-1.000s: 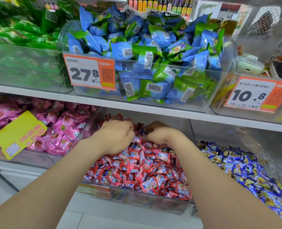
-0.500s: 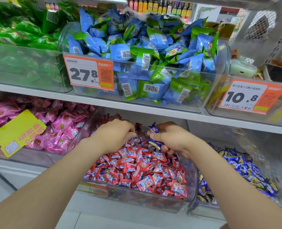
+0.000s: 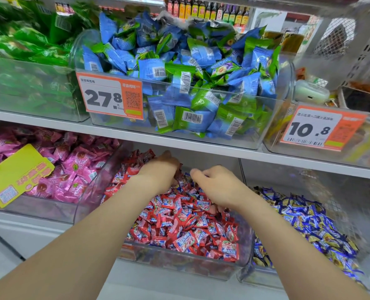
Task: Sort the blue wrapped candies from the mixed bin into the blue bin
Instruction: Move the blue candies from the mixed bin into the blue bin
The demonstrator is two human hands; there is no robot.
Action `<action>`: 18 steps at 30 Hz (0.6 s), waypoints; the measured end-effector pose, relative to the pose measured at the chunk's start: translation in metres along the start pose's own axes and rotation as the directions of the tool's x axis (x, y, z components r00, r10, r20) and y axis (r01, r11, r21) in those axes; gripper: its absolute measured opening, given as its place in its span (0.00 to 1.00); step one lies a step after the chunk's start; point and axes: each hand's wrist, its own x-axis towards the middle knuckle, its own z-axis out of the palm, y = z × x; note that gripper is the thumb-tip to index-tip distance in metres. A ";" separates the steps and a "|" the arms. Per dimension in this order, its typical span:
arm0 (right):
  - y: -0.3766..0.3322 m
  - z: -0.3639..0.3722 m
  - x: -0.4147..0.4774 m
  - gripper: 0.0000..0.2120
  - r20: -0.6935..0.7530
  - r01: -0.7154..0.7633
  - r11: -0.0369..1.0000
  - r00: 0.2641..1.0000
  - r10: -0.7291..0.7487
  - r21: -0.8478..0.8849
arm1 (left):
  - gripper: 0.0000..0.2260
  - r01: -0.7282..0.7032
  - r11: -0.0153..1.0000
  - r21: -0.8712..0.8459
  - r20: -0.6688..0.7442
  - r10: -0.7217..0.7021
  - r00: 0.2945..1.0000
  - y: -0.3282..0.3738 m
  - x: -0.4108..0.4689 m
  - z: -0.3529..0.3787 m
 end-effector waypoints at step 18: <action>0.012 0.003 0.024 0.16 0.024 0.140 0.928 0.990 -0.141 -0.345 | 0.08 0.014 0.987 -0.160 -0.069 -0.026 0.997 -0.012 -0.021 -0.023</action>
